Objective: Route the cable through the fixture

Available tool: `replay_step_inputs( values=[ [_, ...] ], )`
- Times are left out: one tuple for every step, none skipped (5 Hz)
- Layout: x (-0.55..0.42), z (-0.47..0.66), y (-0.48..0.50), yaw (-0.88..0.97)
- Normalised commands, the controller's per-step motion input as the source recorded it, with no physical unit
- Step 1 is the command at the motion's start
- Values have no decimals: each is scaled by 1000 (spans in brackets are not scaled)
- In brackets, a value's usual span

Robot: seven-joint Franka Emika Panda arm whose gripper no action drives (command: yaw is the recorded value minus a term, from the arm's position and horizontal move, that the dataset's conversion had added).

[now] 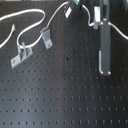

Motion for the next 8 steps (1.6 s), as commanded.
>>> replay_step_inputs(
  values=[
    [27,17,-30,-946],
    [3,35,-113,-783],
    [8,46,-61,-794],
    [-200,272,85,-354],
    [-262,271,153,-31],
    [0,41,1,0],
    [-236,203,265,83],
    [-193,171,269,89]
  ],
)
